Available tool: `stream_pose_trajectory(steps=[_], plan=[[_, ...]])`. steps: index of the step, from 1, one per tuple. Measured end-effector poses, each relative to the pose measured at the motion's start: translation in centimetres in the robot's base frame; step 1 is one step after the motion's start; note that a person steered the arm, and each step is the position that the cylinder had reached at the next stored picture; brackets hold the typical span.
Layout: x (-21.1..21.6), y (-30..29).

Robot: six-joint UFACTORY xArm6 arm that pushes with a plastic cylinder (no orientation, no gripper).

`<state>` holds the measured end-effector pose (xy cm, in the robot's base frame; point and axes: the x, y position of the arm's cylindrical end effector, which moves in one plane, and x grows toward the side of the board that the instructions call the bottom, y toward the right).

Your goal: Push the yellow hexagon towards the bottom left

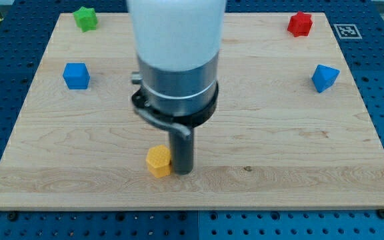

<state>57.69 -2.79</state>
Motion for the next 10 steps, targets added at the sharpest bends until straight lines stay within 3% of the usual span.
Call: stream_pose_trajectory(steps=[3,6,10], plan=[[1.1,-1.9],[-1.6,0.0],[-1.6,-7.1]])
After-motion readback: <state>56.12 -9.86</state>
